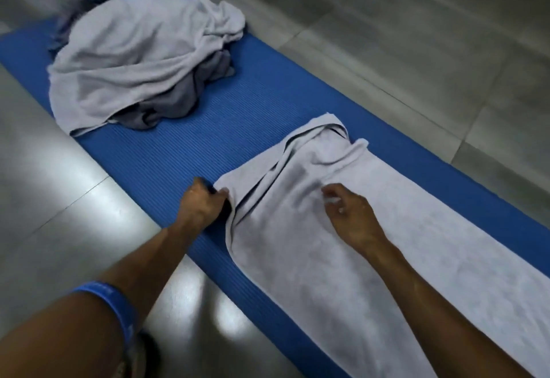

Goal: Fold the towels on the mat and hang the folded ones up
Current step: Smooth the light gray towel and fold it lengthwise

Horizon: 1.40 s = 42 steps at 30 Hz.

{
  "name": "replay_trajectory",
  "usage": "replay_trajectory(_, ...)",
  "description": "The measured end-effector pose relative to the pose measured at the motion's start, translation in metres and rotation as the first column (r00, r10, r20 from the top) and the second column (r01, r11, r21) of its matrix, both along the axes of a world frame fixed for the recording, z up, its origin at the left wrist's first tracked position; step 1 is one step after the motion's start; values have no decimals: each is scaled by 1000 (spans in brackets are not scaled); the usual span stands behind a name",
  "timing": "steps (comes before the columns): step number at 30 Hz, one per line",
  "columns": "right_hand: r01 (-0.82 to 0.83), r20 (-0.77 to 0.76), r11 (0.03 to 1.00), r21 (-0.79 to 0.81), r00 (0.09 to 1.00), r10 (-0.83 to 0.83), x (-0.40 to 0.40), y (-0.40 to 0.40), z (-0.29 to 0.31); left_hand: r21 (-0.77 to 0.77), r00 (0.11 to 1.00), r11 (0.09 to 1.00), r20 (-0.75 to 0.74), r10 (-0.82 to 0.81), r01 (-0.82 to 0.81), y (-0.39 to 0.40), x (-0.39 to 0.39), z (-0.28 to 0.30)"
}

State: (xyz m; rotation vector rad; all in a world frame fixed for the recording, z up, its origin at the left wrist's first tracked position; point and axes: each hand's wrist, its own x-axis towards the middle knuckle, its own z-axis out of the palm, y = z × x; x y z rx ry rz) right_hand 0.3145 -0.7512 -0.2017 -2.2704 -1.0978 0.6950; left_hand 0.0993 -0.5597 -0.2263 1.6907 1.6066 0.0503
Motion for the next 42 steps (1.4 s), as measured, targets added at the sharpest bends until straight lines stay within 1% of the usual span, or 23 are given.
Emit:
replay_trajectory(2, -5, 28, 999, 45, 1000, 4, 15, 32, 5, -130, 997, 989, 27, 68, -64, 3, 3, -3)
replay_trajectory(4, 31, 31, 997, 72, 999, -34, 30, 62, 10, -204, 979, 968, 110, 169, -144, -1, 9, -6)
replay_trajectory(5, 70, 27, 994, 80, 997, -72, 36, 75, 11, -240, 953, 950, 175, 245, -201, -3, 12, -9)
replay_trajectory(7, 191, -9, 978, 82, 982, -191, 50, 99, 9, -297, 867, 905, 305, 393, -306, -5, 17, -9)
replay_trajectory(9, 290, -37, 953, 84, 957, -288, 61, 116, 7, -307, 771, 864, 398, 497, -399, -2, 15, -4)
replay_trajectory(11, 339, -5, 937, 88, 940, -340, 69, 127, 5, -305, 688, 832, 468, 554, -463, 4, 5, 2)
replay_trajectory(12, 353, 20, 931, 90, 934, -356, 72, 131, 4, -287, 665, 822, 485, 568, -493, 7, -4, 4)
replay_trajectory(13, 363, 36, 928, 87, 930, -367, 75, 133, 2, -247, 661, 814, 483, 574, -525, 10, -13, 5)
replay_trajectory(15, 375, 20, 925, 62, 926, -376, 79, 140, -2, -174, 679, 804, 452, 579, -569, 14, -33, 6)
replay_trajectory(16, 371, 4, 928, 30, 929, -371, 80, 144, -5, -174, 689, 805, 435, 580, -568, 15, -42, 6)
replay_trajectory(19, 321, -3, 943, -92, 947, -322, 80, 159, -13, -256, 720, 825, 402, 566, -505, 13, -58, 1)
replay_trajectory(21, 296, 2, 946, -135, 954, -299, 79, 169, -16, -228, 768, 867, 401, 499, -444, 13, -62, -3)
replay_trajectory(24, 177, 14, 959, -220, 984, -178, 77, 183, -21, -54, 866, 958, 416, 277, -280, 13, -64, -7)
replay_trajectory(25, 129, 1, 959, -252, 991, -133, 77, 188, -22, -31, 883, 973, 414, 220, -228, 12, -64, -9)
replay_trajectory(27, 66, -10, 946, -318, 997, -73, 75, 198, -23, -61, 901, 980, 387, 197, -188, 13, -64, -12)
replay_trajectory(28, 80, -2, 940, -332, 996, -86, 75, 203, -24, -82, 903, 977, 372, 213, -197, 13, -65, -14)
replay_trajectory(32, 186, 20, 933, -308, 982, -189, 80, 217, -29, -127, 885, 960, 372, 281, -251, 16, -70, -19)
replay_trajectory(35, 178, -24, 946, -269, 981, -192, 84, 220, -32, -160, 868, 949, 387, 312, -270, 16, -71, -15)
replay_trajectory(38, 148, -69, 987, -69, 986, -152, 84, 225, -27, -197, 828, 920, 402, 391, -339, 17, -68, -11)
replay_trajectory(40, 96, -78, 995, 14, 993, -94, 77, 229, -21, -207, 815, 905, 395, 425, -372, 19, -69, -12)
replay_trajectory(41, 93, -75, 995, 36, 993, -91, 73, 229, -20, -166, 846, 918, 356, 397, -361, 18, -69, -13)
replay_trajectory(42, 107, -60, 993, 56, 993, -104, 69, 229, -21, -44, 919, 955, 265, 293, -292, 16, -70, -13)
